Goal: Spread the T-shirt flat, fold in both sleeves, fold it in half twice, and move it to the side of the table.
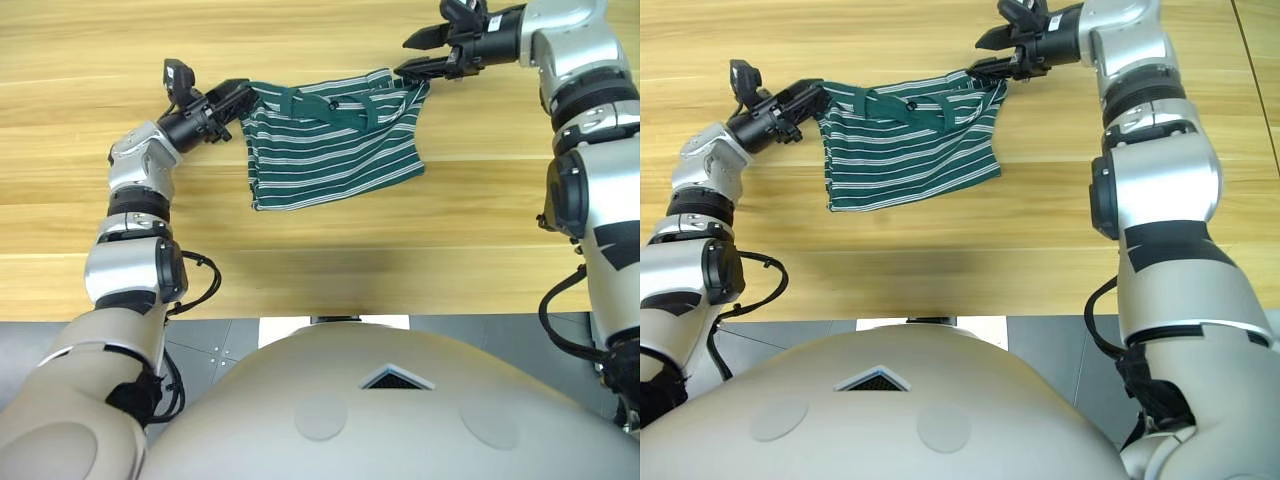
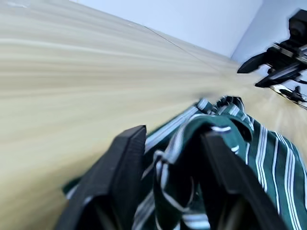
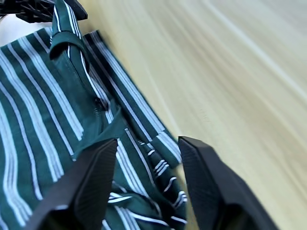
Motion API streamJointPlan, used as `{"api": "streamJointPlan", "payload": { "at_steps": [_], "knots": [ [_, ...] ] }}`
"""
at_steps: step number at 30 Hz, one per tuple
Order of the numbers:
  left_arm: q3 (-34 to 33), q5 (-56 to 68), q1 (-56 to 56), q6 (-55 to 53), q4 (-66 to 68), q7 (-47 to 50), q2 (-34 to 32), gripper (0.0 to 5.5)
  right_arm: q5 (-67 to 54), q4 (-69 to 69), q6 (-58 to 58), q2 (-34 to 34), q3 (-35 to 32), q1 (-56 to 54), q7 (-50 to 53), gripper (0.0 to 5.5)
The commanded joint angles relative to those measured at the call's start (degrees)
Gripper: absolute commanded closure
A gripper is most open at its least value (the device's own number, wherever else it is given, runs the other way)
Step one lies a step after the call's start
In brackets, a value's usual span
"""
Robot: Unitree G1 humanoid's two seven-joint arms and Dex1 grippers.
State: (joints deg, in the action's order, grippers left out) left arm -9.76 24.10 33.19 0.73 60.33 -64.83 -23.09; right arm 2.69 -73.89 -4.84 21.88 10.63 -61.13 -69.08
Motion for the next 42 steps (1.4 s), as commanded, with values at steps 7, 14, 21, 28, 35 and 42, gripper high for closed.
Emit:
{"api": "streamJointPlan", "payload": {
  "at_steps": [7, 14, 21, 28, 35, 42],
  "knots": [
    [-3.76, -4.53, -2.14, 3.49, 0.02, 21.04, 1.38, 2.11, -5.57, 29.88, -11.36, -1.81, -2.21, 23.45, -2.90, 1.79],
    [-0.10, -6.64, -15.57, 6.22, -35.15, 29.76, 7.33, 0.94, 5.39, 32.78, -17.36, -2.88, 4.86, 26.68, 8.88, 1.79],
    [13.60, -23.60, -30.12, 6.62, -61.47, 39.49, 9.99, 0.11, 14.05, 28.42, -21.55, -4.06, 6.71, 20.76, 26.95, 1.79],
    [18.08, -31.46, -35.36, 5.78, -63.57, 41.79, 7.79, 0.11, 19.77, 19.47, -18.76, -5.35, 8.94, 15.58, 37.75, 1.79],
    [19.27, -37.76, -39.63, 3.61, -61.90, 43.15, 3.29, 0.11, 9.28, 26.32, -18.25, -6.49, 5.21, 18.40, 27.13, 1.79],
    [22.40, -41.02, -39.81, 2.35, -57.75, 45.02, 3.06, 0.11, 2.52, 48.99, -10.32, -2.58, 8.26, 29.81, 13.41, 1.79]
  ]
}}
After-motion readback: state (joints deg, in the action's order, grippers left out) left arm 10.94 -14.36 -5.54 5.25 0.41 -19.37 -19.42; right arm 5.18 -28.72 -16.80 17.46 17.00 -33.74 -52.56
